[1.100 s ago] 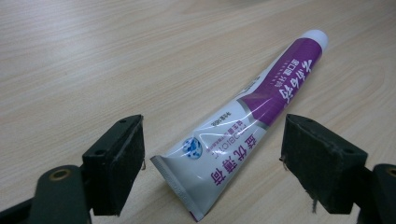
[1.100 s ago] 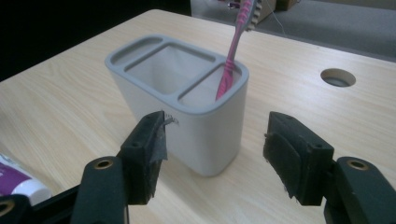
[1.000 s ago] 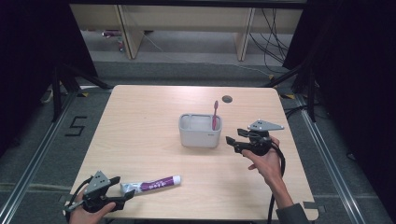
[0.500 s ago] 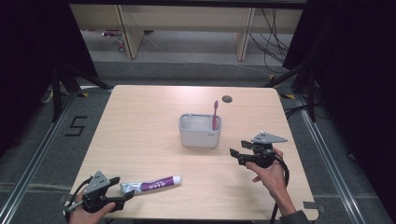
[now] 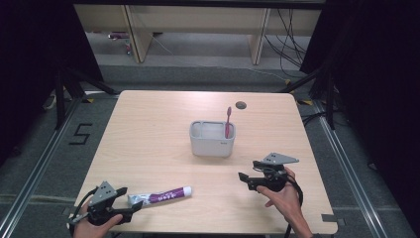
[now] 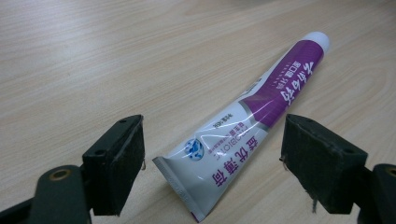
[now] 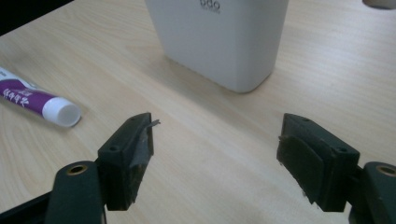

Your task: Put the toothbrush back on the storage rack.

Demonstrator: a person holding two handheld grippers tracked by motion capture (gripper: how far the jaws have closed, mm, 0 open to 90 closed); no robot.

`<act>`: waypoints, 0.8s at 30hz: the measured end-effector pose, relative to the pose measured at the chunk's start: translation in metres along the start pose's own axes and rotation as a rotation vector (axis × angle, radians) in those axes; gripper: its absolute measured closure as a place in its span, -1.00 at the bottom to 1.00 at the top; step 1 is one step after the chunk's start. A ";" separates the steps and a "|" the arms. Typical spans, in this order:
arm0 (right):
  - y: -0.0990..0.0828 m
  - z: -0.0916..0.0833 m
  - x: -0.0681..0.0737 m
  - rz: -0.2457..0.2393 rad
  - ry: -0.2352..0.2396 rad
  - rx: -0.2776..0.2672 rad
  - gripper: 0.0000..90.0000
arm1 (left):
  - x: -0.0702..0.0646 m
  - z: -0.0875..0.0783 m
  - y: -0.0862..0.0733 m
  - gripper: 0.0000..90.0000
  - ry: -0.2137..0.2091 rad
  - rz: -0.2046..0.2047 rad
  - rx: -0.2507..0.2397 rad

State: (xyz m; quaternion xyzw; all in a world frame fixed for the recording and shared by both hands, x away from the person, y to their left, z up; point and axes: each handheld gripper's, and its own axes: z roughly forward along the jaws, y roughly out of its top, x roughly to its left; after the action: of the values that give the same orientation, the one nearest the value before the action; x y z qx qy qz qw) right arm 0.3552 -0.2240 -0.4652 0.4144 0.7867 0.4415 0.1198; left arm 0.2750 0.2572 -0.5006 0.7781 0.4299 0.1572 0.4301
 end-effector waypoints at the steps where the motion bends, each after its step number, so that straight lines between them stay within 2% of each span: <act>1: -0.002 0.001 -0.001 -0.031 -0.001 0.003 -0.44 | 0.000 0.000 0.000 -0.53 0.000 0.001 0.003; 3: -0.003 0.000 -0.002 -0.032 -0.004 0.004 -0.45 | 0.000 0.000 0.000 -0.53 0.001 0.000 0.002; 4: -0.007 0.001 -0.003 -0.032 0.011 0.006 -0.47 | 0.000 0.000 -0.001 -0.53 0.001 -0.002 -0.003; 6: -0.008 0.000 -0.002 -0.030 0.002 0.016 -0.47 | 0.000 0.000 -0.001 -0.53 0.002 -0.003 -0.001; 7: -0.011 -0.001 -0.001 -0.018 0.007 0.027 -0.48 | 0.000 -0.001 -0.001 -0.53 0.008 -0.012 -0.002; 9: -0.012 -0.001 -0.001 -0.048 0.002 0.028 -0.48 | 0.000 -0.001 -0.001 -0.53 0.007 -0.011 -0.002; 10: -0.014 -0.001 0.001 -0.026 0.005 0.037 -0.48 | 0.000 -0.001 -0.001 -0.53 0.007 -0.010 -0.002; 11: -0.014 -0.001 0.001 -0.026 0.005 0.037 -0.48 | 0.000 -0.001 -0.001 -0.53 0.007 -0.010 -0.002; 12: -0.014 -0.002 0.000 -0.046 -0.004 0.036 -0.48 | 0.000 -0.002 -0.001 -0.53 0.007 -0.002 0.002; 13: -0.017 -0.002 0.005 -0.019 0.012 0.035 -0.49 | 0.000 -0.002 -0.002 -0.53 0.006 -0.003 0.002; 17: -0.020 -0.004 0.006 -0.022 0.012 0.058 -0.51 | 0.000 -0.002 -0.002 -0.53 0.007 -0.005 0.002; 18: -0.022 -0.004 0.006 -0.010 0.035 0.059 -0.53 | 0.000 -0.002 -0.002 -0.53 0.007 -0.008 -0.002; 19: -0.024 -0.005 0.009 0.015 0.026 0.063 -0.54 | 0.000 -0.002 -0.002 -0.53 0.004 -0.007 -0.002; 22: -0.026 -0.006 0.008 -0.011 0.016 0.070 -0.56 | 0.000 -0.002 -0.002 -0.53 0.005 -0.004 0.001; 23: -0.027 -0.005 0.006 -0.022 0.036 0.059 -0.57 | 0.000 -0.002 -0.002 -0.53 0.005 -0.003 0.002; 24: -0.028 -0.007 0.008 -0.011 0.032 0.067 -0.57 | 0.000 -0.002 -0.002 -0.53 0.005 -0.007 -0.002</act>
State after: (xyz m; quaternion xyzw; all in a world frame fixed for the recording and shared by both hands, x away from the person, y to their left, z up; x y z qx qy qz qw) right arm 0.3308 -0.2296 -0.4822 0.4068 0.8053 0.4207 0.0956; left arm 0.2728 0.2584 -0.5014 0.7757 0.4338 0.1580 0.4303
